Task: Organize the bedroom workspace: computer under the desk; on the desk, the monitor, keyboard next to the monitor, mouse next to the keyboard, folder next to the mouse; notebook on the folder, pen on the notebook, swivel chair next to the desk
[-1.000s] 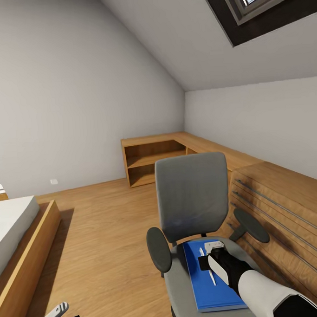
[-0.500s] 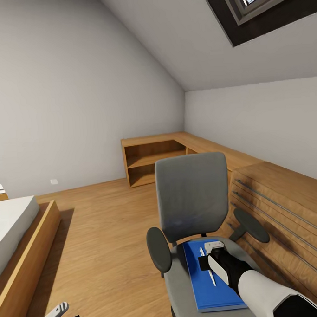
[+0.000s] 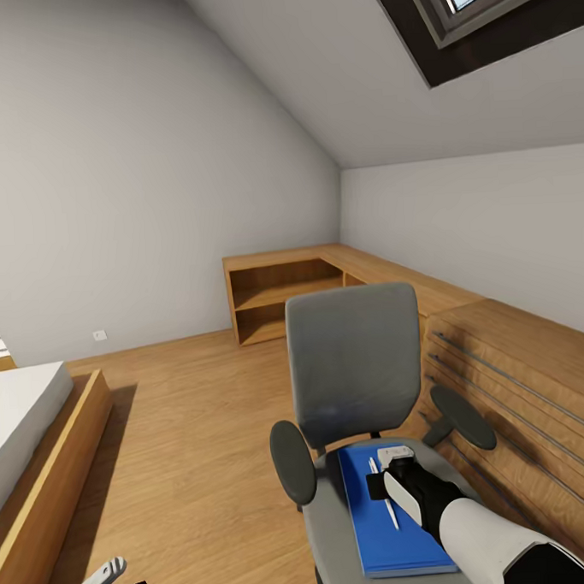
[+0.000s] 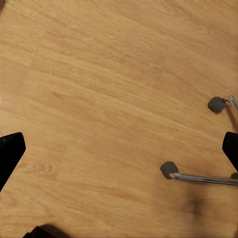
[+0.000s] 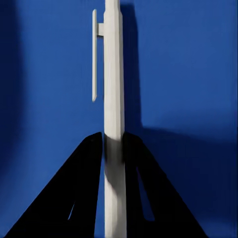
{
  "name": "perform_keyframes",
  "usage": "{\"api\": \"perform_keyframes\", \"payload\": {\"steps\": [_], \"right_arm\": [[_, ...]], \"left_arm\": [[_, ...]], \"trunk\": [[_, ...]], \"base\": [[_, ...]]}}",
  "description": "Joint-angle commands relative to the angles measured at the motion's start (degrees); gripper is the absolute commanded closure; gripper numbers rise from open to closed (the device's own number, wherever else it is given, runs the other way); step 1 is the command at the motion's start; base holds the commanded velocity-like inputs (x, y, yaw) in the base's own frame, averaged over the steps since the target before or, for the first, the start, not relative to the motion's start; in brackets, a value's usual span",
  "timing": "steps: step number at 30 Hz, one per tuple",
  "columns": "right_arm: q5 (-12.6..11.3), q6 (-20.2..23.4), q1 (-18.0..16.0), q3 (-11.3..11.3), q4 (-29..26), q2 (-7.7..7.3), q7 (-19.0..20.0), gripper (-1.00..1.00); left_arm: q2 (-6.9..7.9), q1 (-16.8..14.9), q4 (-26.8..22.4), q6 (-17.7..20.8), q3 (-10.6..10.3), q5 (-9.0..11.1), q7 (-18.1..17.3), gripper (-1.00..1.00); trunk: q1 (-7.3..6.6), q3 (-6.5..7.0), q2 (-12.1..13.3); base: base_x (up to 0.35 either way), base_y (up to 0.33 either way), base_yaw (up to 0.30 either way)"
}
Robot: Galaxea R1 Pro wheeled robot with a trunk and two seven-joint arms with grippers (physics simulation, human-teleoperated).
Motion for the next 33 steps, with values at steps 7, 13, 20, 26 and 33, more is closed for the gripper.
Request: {"api": "perform_keyframes", "payload": {"steps": [7, 13, 20, 26, 33], "right_arm": [[-0.7, -0.1, 0.0, 0.4, -0.2, -0.17, -0.5, 1.0], [-0.8, -0.3, 0.0, 0.3, -2.8, -0.37, -0.6, 1.0], [-1.2, 0.9, 1.1, 0.2, -10.4, -2.22, -0.7, 1.0], [-2.4, 7.3, 4.1, 0.0, -20.9, -4.88, -0.8, 1.0], [-11.8, 13.6, 11.0, -0.1, -39.4, -9.74, -8.9, 1.0]], "left_arm": [[0.02, 0.0, 0.0, 0.2, 0.0, 0.6, 0.5, -1.0], [0.0, 0.0, 1.5, 0.2, -0.1, 0.4, 0.6, -1.0], [-0.06, 0.0, 1.7, 0.2, -0.1, 0.4, 0.7, -1.0], [-0.06, 0.0, 1.7, 0.2, -0.1, 0.4, 0.8, -1.0], [-0.14, 0.0, 1.9, 0.2, -0.4, 0.4, 0.8, -1.0]], "trunk": [[-1.55, 1.21, 2.8], [-2.86, 2.29, 5.2], [-4.4, 3.55, 8.0], [-5.72, 4.62, 10.4], [-7.26, 5.88, 13.2]], "base": [[-0.057, 0.0, 0.0], [-0.248, 0.0, 0.0], [-0.051, 0.0, 0.0], [-0.004, 0.0, 0.0], [0.0, 0.0, 0.0]]}}
